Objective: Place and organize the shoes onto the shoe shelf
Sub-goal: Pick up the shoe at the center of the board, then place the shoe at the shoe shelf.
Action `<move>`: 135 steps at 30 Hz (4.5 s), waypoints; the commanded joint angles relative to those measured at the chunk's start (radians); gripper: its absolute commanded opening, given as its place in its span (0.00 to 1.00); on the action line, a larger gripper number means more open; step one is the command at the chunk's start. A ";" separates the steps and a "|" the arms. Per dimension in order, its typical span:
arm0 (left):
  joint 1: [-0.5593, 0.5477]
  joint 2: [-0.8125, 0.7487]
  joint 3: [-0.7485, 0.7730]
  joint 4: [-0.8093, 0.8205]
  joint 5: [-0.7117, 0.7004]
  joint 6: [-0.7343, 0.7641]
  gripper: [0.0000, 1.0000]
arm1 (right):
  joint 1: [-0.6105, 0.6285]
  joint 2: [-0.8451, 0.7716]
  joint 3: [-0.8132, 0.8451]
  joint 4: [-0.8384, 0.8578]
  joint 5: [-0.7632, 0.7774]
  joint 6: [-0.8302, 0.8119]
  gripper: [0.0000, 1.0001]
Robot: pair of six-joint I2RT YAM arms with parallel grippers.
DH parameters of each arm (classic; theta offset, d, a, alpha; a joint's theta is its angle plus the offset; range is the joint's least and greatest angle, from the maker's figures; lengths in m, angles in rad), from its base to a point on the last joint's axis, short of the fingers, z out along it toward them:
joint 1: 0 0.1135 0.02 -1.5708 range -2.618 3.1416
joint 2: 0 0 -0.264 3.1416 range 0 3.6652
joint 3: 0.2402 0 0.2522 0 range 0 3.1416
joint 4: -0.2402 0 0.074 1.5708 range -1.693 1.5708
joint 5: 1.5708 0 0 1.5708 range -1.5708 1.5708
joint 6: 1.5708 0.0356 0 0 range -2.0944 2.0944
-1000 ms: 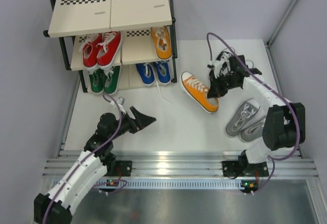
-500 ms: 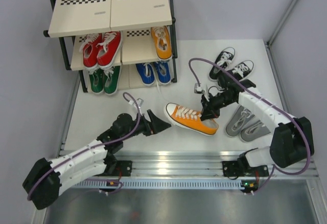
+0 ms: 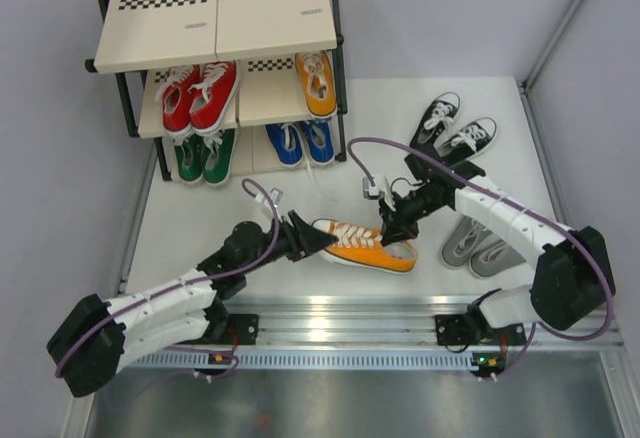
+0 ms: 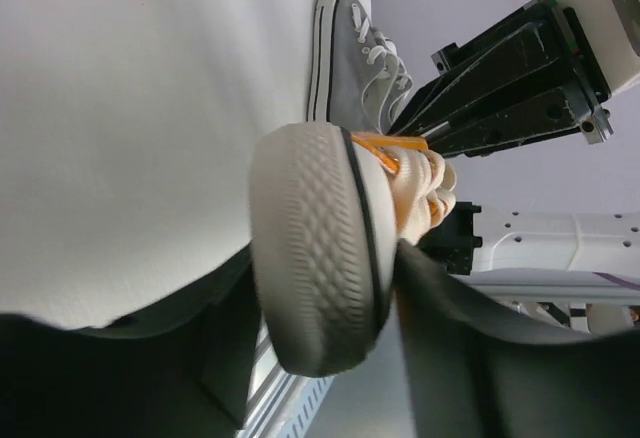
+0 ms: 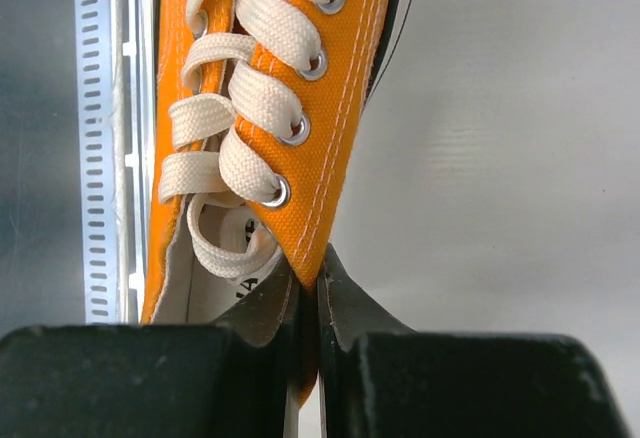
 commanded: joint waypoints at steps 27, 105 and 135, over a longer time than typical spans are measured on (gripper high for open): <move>0.053 -0.271 0.064 -0.319 -0.068 0.157 0.00 | 0.178 -0.206 -0.102 -0.223 -0.047 -0.807 0.68; 0.053 -0.851 0.398 -1.101 -0.478 0.313 0.87 | 0.409 0.543 1.330 0.048 0.535 0.245 0.00; 0.053 -0.851 0.381 -1.101 -0.450 0.284 0.87 | 0.365 0.750 1.450 0.279 0.756 0.048 0.01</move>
